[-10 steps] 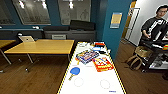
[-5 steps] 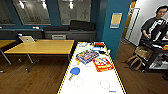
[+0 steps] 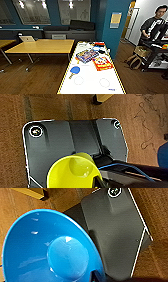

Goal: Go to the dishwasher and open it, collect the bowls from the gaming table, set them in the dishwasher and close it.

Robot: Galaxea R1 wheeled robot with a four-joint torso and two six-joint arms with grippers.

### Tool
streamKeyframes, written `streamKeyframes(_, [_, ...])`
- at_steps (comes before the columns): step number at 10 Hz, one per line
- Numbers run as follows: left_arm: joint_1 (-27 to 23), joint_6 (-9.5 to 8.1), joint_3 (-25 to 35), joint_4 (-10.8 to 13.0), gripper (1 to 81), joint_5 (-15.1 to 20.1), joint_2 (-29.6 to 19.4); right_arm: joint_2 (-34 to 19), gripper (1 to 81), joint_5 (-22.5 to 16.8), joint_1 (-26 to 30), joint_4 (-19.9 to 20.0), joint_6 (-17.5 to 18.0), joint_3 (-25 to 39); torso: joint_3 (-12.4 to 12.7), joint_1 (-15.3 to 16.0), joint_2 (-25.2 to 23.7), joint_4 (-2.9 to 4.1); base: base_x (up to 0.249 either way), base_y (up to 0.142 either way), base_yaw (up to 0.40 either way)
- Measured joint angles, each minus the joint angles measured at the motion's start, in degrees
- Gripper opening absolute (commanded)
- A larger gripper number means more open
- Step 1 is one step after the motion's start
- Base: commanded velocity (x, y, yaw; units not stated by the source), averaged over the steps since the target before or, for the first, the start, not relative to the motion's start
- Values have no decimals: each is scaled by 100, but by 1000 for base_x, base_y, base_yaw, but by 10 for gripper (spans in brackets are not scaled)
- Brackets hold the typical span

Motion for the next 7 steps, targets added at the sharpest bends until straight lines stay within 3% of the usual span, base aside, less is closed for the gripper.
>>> streamKeyframes(7, [72,0,-11,41,10,24,35,0,10,-22,-56,-17,0,-6,2,-10,-9,0,-131,0,0])
